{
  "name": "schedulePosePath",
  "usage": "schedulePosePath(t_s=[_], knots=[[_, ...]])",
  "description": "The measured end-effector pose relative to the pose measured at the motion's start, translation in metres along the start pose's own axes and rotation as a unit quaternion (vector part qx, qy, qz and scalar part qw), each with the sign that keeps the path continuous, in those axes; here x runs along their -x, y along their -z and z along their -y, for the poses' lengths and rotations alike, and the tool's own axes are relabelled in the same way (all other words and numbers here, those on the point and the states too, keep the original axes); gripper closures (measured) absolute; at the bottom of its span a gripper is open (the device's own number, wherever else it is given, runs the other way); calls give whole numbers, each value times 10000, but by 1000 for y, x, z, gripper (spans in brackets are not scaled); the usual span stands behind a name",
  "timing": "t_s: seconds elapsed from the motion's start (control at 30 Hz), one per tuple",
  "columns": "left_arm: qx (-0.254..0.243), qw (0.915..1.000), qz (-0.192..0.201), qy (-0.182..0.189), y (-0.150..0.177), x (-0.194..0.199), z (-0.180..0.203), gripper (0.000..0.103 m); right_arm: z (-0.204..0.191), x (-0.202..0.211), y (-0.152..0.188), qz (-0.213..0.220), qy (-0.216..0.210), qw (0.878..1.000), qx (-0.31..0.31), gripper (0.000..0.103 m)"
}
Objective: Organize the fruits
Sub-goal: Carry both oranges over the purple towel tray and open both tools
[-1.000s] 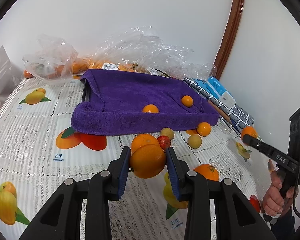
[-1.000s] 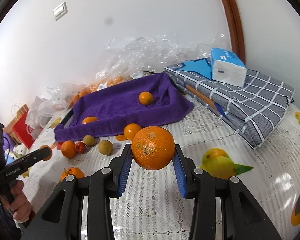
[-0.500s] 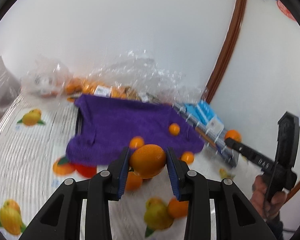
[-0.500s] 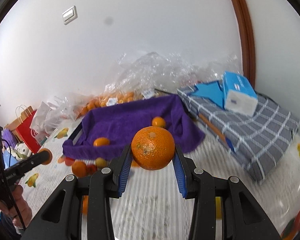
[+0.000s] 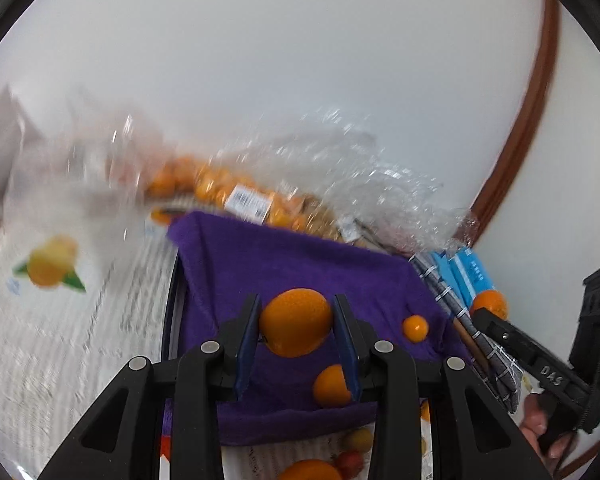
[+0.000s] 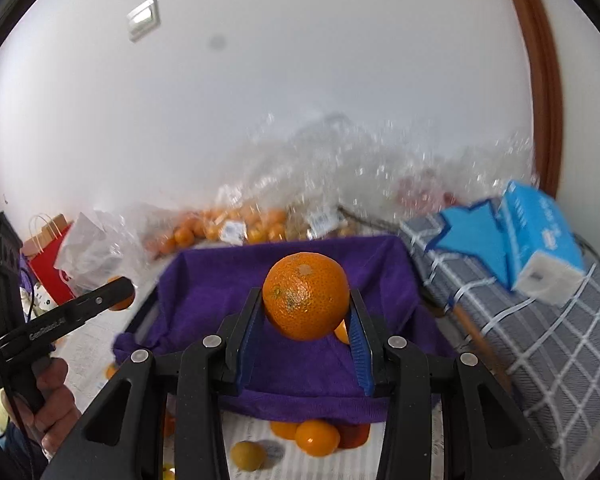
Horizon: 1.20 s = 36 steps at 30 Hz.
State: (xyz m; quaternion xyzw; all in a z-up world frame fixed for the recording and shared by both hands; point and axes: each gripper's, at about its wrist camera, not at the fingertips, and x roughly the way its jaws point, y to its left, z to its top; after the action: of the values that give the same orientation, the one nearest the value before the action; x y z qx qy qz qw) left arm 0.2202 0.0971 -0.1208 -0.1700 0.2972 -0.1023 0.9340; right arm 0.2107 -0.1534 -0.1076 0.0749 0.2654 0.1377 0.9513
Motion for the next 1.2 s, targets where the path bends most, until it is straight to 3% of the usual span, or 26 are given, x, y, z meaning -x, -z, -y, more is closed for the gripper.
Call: schedulePosePath(t_s=[0.2, 0.33, 0.57, 0.77, 0.9, 0.97, 1.1, 1.2], knots=[[173, 9998, -82, 53, 1, -14, -15, 69, 21, -24, 9, -374, -171, 9985, -349, 63], [139, 9996, -251, -23, 7, -25, -17, 69, 22, -38, 19, -634, 78, 9978, -200, 63], [-87, 9993, -345, -139, 11, -34, -11, 69, 23, -55, 29, -1020, 131, 9945, -180, 62], [-185, 9988, -399, -199, 13, -37, -7, 69, 19, -54, 31, -980, 282, 9948, -26, 62], [-255, 9985, -422, -230, 14, -38, -6, 69, 18, -46, 30, -856, 378, 9956, 48, 44], [-287, 9984, -439, -228, 14, -38, -5, 69, 16, -41, 29, -743, 476, 9960, 123, 43], [-337, 9982, -450, -209, 14, -38, -3, 57, 16, -25, 27, -504, 645, 9965, 159, 43], [-359, 9981, -451, -218, 14, -38, -2, 56, 17, -13, 29, -371, 586, 9976, 30, 43]])
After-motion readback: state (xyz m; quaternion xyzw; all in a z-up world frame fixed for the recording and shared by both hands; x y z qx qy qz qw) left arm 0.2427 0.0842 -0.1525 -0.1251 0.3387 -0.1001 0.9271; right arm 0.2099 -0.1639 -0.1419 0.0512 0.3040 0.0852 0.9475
